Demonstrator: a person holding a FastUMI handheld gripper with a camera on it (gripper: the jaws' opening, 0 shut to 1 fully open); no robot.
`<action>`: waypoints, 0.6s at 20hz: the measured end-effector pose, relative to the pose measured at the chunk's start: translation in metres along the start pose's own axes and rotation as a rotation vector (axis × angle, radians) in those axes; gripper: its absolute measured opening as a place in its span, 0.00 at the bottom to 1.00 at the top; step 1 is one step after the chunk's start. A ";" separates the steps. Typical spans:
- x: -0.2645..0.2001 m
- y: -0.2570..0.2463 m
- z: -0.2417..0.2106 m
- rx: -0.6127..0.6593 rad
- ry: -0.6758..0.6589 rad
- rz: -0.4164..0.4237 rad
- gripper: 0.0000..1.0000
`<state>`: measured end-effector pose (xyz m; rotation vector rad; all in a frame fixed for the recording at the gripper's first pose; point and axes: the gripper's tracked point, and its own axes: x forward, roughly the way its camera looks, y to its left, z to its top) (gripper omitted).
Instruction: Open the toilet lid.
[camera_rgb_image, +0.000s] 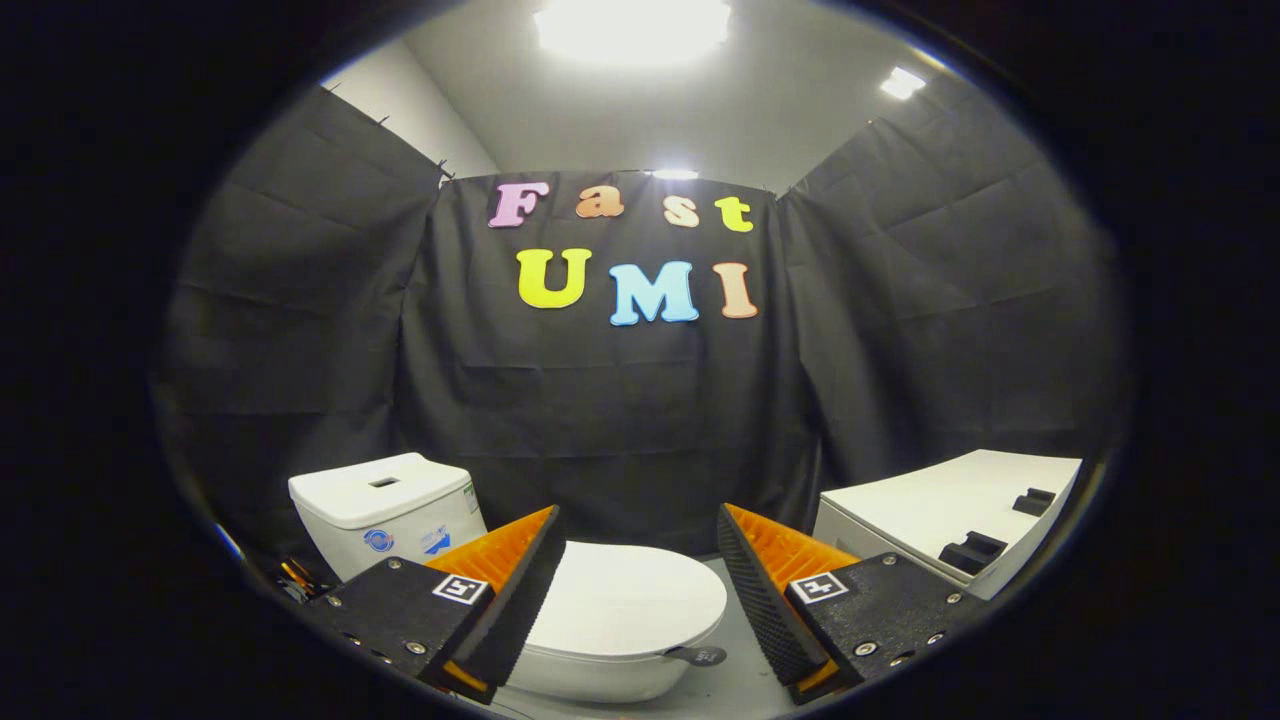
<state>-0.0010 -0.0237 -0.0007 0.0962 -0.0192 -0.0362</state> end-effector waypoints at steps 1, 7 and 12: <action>0.001 -0.003 -0.001 0.019 -0.002 -0.008 0.94; 0.015 -0.018 -0.024 0.149 0.028 -0.056 0.94; 0.033 -0.024 -0.044 0.242 0.064 -0.067 0.96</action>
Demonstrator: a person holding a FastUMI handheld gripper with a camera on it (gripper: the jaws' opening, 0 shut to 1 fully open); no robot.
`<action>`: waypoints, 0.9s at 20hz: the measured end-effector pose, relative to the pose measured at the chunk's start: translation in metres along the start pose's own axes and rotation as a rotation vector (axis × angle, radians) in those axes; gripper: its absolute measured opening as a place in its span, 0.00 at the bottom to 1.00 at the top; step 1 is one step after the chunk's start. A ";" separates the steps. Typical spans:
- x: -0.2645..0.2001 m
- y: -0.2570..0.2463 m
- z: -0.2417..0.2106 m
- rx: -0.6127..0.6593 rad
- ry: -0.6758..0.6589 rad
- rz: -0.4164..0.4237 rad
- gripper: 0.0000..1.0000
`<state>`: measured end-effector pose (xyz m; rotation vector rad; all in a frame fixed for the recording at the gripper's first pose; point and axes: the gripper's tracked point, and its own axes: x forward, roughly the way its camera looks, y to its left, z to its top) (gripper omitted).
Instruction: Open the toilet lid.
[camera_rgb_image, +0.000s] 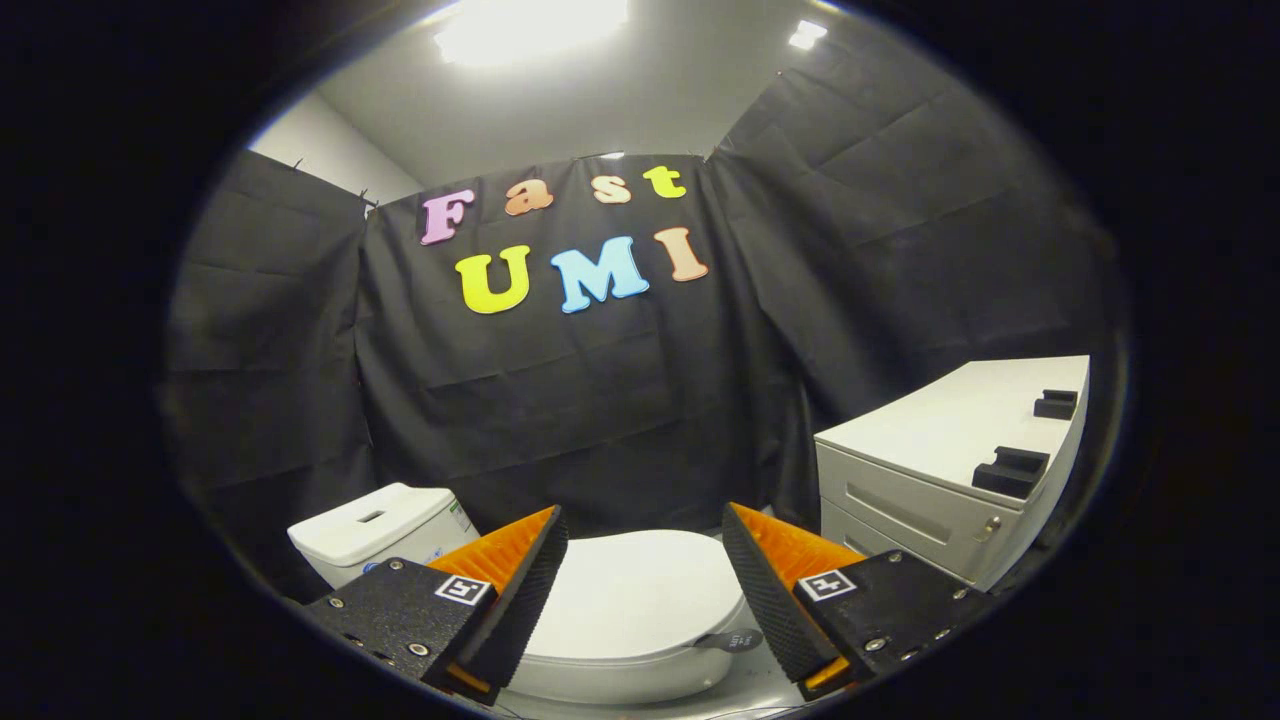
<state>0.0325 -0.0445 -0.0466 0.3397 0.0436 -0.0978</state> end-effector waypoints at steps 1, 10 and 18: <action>0.005 0.000 -0.001 0.037 0.004 0.002 0.96; 0.021 -0.043 -0.039 0.340 0.010 -0.096 0.96; 0.021 -0.098 -0.085 0.533 0.036 -0.234 0.96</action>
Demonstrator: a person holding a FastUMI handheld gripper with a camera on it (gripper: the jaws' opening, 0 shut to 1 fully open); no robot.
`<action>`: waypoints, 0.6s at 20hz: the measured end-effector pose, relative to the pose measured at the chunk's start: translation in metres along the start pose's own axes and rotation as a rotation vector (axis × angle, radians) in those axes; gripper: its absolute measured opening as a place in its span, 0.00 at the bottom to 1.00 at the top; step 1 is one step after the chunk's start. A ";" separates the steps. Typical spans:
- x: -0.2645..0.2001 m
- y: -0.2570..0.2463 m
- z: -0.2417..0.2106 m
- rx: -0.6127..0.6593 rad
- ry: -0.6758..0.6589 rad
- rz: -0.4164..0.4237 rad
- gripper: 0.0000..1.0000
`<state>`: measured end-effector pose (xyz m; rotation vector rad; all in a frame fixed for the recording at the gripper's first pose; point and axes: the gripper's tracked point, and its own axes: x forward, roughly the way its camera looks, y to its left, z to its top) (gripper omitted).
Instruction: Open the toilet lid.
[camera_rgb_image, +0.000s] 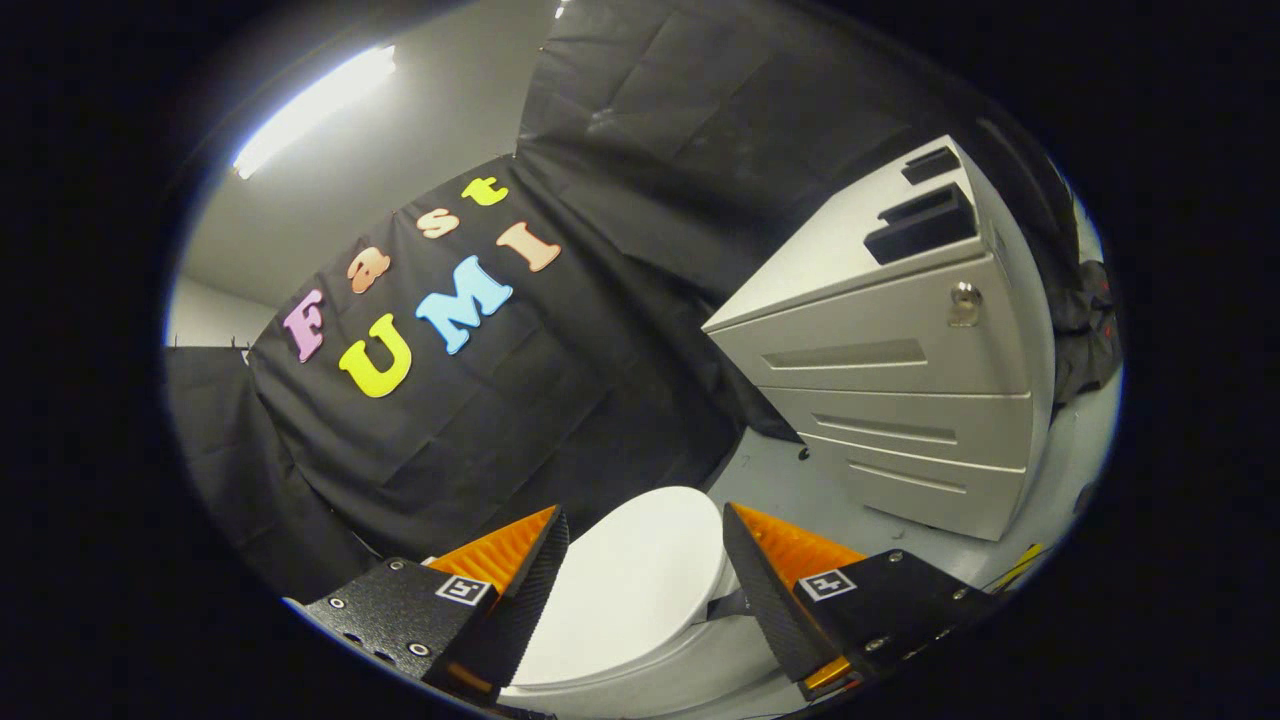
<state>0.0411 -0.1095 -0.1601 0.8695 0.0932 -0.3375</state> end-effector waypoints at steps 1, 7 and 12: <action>0.002 -0.007 -0.005 0.023 0.010 -0.012 0.96; 0.011 -0.053 -0.034 0.180 0.068 -0.102 0.95; 0.016 -0.080 -0.051 0.367 0.057 -0.172 0.94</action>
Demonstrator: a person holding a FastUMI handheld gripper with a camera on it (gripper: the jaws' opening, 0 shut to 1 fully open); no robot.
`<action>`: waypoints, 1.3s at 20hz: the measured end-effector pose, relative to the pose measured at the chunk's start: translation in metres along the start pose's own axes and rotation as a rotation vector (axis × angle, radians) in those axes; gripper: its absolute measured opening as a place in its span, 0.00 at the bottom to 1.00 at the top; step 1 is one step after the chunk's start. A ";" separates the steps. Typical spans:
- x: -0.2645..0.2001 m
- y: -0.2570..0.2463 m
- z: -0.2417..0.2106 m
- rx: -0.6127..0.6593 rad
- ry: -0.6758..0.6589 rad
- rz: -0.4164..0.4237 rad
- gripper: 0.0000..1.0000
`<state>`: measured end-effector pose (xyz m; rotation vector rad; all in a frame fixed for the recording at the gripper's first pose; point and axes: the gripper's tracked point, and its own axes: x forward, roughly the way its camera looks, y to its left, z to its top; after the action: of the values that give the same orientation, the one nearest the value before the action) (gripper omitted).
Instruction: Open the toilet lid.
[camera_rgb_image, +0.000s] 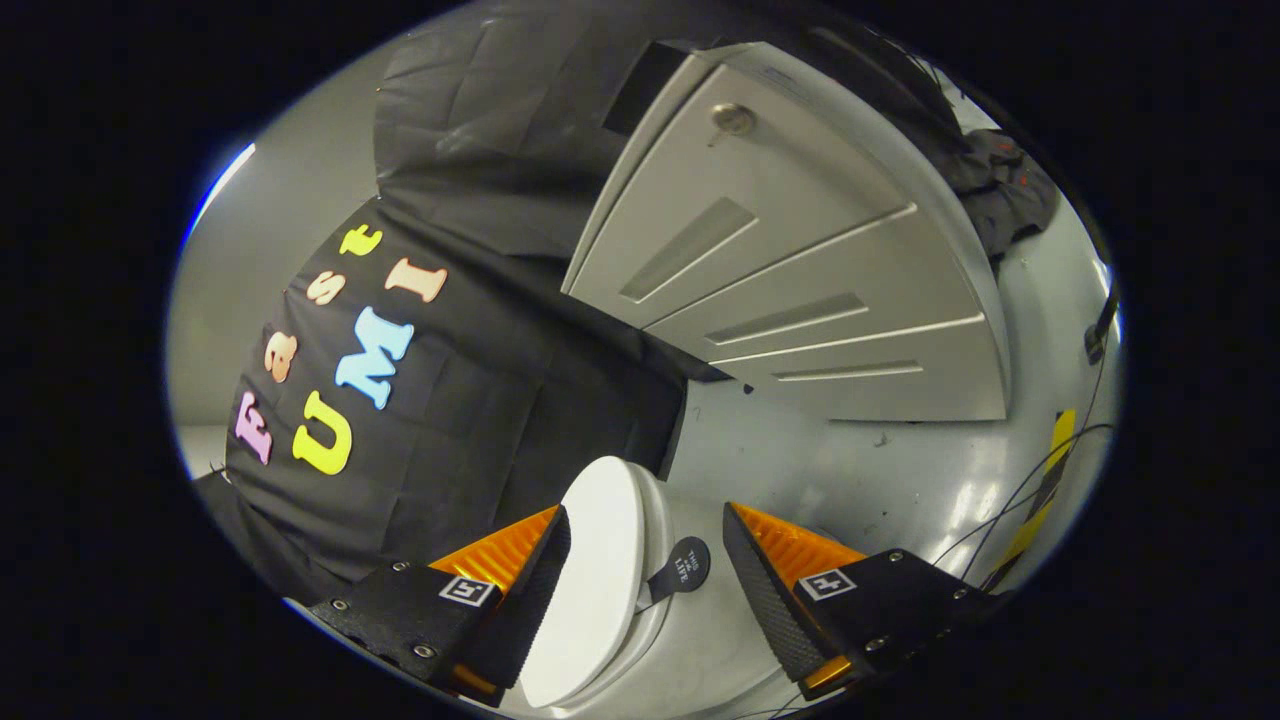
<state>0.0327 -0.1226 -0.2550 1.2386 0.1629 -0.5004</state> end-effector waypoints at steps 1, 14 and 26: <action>0.003 -0.007 -0.007 0.013 0.017 -0.013 0.94; 0.038 -0.019 -0.067 0.092 0.219 -0.032 0.51; 0.042 -0.018 -0.069 0.070 0.246 -0.074 0.05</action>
<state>0.0720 -0.0746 -0.3099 1.3652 0.4040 -0.4193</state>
